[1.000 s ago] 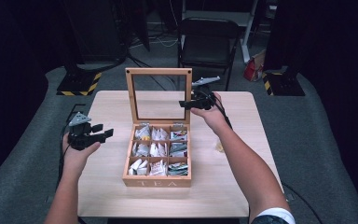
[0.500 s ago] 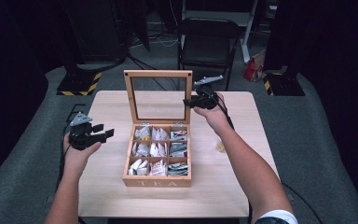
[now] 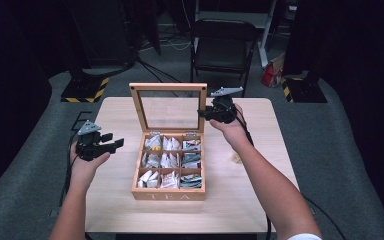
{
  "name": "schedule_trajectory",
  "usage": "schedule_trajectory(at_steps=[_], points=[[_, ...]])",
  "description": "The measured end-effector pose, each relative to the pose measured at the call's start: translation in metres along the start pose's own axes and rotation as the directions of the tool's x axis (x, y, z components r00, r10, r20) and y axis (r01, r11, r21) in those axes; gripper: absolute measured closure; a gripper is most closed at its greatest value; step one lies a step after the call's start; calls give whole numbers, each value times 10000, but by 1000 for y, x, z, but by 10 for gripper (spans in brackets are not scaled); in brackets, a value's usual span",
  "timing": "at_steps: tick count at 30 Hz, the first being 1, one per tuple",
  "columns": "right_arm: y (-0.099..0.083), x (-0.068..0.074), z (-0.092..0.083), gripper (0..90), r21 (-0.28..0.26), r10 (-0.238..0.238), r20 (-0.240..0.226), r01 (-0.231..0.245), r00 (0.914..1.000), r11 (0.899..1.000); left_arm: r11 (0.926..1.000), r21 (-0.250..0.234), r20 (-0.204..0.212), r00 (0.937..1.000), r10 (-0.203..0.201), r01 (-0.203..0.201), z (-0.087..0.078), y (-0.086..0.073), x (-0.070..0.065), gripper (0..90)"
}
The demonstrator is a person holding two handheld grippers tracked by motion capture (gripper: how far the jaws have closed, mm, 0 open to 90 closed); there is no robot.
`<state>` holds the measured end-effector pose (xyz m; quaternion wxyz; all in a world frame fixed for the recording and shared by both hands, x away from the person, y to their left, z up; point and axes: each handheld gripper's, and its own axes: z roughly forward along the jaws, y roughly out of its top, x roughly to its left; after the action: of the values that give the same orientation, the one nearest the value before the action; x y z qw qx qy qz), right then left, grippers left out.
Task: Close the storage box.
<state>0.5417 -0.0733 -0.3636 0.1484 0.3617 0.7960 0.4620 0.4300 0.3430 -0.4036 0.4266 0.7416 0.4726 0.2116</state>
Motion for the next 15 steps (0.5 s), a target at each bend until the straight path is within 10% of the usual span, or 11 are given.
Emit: schedule_trajectory(at_steps=[15], points=[[-9,4,-9,624,-129,-322,-568,316,9979,9994,9994,-291,343,9992,213,-203,-1,16,-7,442]])
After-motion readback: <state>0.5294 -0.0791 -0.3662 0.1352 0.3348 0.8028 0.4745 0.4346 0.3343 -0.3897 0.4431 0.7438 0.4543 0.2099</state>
